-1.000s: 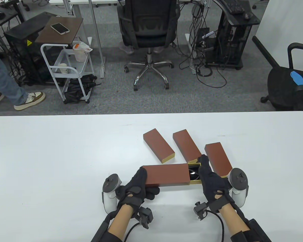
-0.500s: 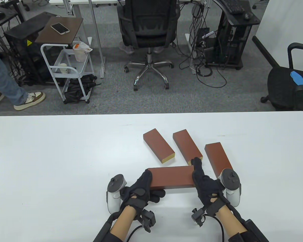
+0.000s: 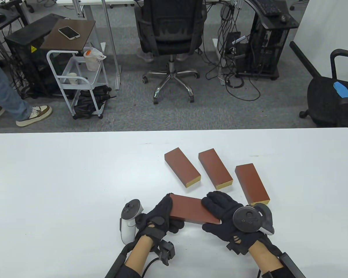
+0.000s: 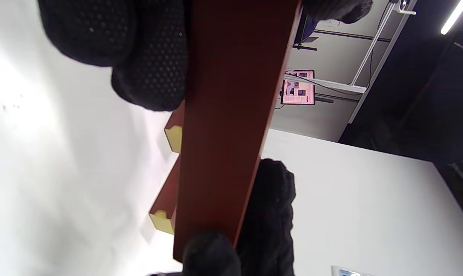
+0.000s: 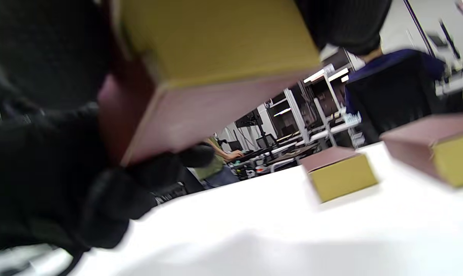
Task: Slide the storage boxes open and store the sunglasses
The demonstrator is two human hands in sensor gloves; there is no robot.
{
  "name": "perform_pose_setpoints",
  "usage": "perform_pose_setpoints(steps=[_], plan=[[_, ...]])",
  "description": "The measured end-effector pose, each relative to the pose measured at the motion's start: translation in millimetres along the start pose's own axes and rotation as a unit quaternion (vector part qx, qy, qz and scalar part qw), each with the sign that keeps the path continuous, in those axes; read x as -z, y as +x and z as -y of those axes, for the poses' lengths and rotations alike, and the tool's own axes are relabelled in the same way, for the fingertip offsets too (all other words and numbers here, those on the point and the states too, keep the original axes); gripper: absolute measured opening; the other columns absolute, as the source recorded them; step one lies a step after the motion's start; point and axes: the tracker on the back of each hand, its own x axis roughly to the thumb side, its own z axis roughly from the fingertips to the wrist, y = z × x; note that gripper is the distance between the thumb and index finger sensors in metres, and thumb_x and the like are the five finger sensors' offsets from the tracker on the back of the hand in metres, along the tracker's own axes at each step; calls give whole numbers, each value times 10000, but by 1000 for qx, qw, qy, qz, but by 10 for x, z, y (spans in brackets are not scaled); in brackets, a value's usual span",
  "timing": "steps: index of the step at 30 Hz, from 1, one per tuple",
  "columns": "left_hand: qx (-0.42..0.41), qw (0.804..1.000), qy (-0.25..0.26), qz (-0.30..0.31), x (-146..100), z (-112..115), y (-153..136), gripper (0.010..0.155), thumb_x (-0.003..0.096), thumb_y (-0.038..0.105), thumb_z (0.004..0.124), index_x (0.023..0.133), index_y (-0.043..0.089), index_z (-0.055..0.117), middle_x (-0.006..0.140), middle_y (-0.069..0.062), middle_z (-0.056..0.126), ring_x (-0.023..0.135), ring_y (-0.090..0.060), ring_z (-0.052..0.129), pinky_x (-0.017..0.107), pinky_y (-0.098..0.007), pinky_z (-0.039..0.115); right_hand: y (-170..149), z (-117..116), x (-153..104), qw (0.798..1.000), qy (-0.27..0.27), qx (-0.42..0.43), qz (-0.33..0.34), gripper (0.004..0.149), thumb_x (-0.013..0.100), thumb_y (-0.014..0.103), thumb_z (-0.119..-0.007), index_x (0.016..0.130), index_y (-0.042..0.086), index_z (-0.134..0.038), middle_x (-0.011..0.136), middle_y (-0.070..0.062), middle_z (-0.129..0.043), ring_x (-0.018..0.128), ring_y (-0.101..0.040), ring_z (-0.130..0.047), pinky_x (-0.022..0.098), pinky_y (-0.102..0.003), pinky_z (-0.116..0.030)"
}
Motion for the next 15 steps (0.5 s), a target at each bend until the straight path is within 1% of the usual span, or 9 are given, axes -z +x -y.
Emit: perform_pose_setpoints(steps=[3,5,8,10,12,15], plan=[[27,1000,10,-2,6,-31,-10,748,515,594,543,1132,197,391,823,-142,870,548,-282,967,424,-501,795,47,-73,3,999,29,-16,-3,760,235,598,-918,881,274,-683,937,-151,-724,803,-420,-752,604,-521,-696],[46,999,22,-3,5,-45,-13,751,515,602,556,1127,192,413,808,-133,888,530,-274,978,411,-496,803,53,-105,7,999,41,-35,-5,740,260,605,-904,884,279,-676,932,-151,-734,793,-414,-771,596,-515,-709],[101,993,57,-7,-11,-79,18,744,509,604,597,1115,186,487,784,-124,907,510,-267,983,399,-496,803,57,-155,14,997,55,-45,-17,737,263,582,-901,891,279,-664,944,-157,-723,790,-421,-778,593,-520,-712],[155,985,81,-6,-25,-101,55,731,505,604,622,1103,191,540,780,-112,919,509,-267,990,398,-495,807,56,-183,23,996,64,-56,-23,732,268,558,-898,899,284,-648,964,-155,-698,803,-424,-768,603,-526,-702],[218,970,110,0,-40,-116,108,717,500,599,650,1086,189,591,778,-112,931,513,-271,1000,401,-498,812,52,-223,30,995,74,-68,-27,728,274,541,-891,907,292,-630,980,-154,-675,819,-427,-750,613,-530,-690],[273,952,136,2,-57,-118,147,680,494,579,677,1063,208,641,789,-111,940,534,-280,1008,412,-504,815,45,-283,39,992,86,-80,-33,720,283,529,-875,915,307,-609,992,-157,-652,833,-434,-734,621,-537,-681]])
